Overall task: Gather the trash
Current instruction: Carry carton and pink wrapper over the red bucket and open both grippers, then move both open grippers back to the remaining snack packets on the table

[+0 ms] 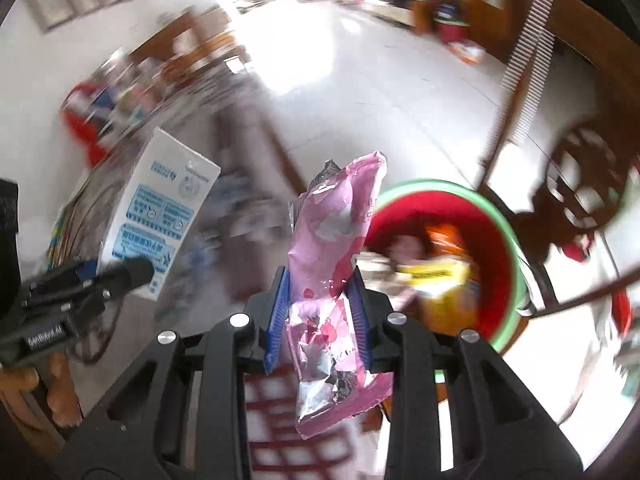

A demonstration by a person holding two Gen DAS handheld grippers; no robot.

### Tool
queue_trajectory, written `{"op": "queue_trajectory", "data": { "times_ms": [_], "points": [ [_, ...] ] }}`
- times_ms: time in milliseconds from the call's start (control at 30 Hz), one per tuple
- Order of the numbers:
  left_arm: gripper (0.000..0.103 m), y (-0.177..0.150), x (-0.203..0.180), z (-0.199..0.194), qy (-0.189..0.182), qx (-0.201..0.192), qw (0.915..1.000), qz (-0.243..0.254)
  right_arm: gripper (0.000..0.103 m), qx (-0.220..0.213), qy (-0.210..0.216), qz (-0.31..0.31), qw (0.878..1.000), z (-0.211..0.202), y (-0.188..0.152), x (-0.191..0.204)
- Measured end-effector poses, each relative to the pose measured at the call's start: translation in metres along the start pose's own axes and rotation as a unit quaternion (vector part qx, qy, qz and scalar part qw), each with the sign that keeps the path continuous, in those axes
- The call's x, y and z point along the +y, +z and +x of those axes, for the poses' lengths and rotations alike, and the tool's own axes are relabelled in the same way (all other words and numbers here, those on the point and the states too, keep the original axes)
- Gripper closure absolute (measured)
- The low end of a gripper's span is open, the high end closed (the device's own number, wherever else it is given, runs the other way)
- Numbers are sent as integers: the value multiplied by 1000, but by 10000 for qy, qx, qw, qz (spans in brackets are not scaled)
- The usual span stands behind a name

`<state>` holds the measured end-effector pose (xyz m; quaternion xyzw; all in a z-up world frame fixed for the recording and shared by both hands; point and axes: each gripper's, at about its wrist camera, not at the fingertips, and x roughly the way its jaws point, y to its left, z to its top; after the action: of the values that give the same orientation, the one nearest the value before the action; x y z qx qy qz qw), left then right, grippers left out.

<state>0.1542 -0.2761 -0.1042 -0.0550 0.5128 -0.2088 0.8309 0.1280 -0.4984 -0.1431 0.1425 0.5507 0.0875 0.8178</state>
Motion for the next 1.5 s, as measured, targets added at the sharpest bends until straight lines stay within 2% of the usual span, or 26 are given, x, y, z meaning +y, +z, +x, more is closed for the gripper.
{"op": "queue_trajectory", "data": {
  "times_ms": [100, 233, 267, 300, 367, 400, 433, 500, 600, 700, 800, 900, 933, 1033, 1167, 1233, 1267, 1333, 1367, 1467, 1500],
  "points": [
    [61, 13, -35, 33, -287, 230, 9992, 182, 73, -63, -173, 291, 9994, -3, 0, -26],
    [58, 21, -64, 57, -414, 320, 9976, 460, 72, -148, -332, 512, 9980, -6, -1, -51],
    [48, 23, -69, 60, -437, 329, 9973, 494, 65, -152, -343, 547, 9978, -8, -2, -56],
    [35, 24, -69, 62, -446, 315, 9973, 489, 48, -170, -371, 604, 9973, -8, -1, -60],
    [29, 24, -67, 59, -461, 200, 9977, 448, 27, -272, -393, 685, 9965, -10, 2, -67],
    [27, 22, -65, 55, -441, 172, 9979, 444, 21, -333, -376, 701, 9963, -11, 4, -67],
    [25, 22, -61, 52, -391, 148, 9982, 440, 18, -357, -350, 688, 9964, -11, 7, -66],
    [21, 22, -46, 40, -212, 16, 9990, 384, 6, -383, -318, 626, 9968, -11, 10, -57],
    [15, 15, -17, 15, 188, -269, 9994, 128, 5, -359, -274, 353, 9984, -5, 16, -38],
    [12, 6, 22, -13, 688, -619, 9951, -348, 5, -232, -217, -36, 9995, 4, 21, -14],
    [12, -9, 74, -42, 1247, -948, 9809, -1155, 5, -149, -54, -375, 9992, 12, 23, 14],
    [12, -30, 134, -61, 1724, -1014, 9581, -2051, 5, -152, 189, -644, 9976, 15, 24, 40],
    [13, -37, 155, -63, 1761, -941, 9501, -2395, 5, -137, 220, -714, 9971, 16, 23, 46],
    [13, -46, 190, -60, 1756, -770, 9391, -2852, 5, -62, 273, -970, 9949, 20, 21, 66],
    [16, -39, 206, -40, 1756, -532, 9425, -2794, 5, -26, 370, -1110, 9931, 20, 20, 85],
    [29, -38, 207, -26, 1840, -361, 9442, -2709, 5, -34, 367, -1204, 9920, 18, 18, 94],
    [40, -39, 211, -18, 1817, -212, 9445, -2728, 5, -45, 361, -1265, 9913, 17, 18, 100],
    [41, -42, 216, -13, 1661, -154, 9456, -2792, 5, -70, 329, -1392, 9897, 15, 19, 112],
    [45, -43, 217, -13, 1614, -187, 9460, -2804, 5, -74, 334, -1474, 9885, 15, 19, 120],
    [70, -45, 218, -20, 1434, -237, 9527, -2668, 5, -21, 445, -1723, 9840, 20, 21, 143],
    [73, -46, 218, -22, 1389, -219, 9550, -2610, 5, 23, 490, -1801, 9824, 23, 22, 149]
  ]
}}
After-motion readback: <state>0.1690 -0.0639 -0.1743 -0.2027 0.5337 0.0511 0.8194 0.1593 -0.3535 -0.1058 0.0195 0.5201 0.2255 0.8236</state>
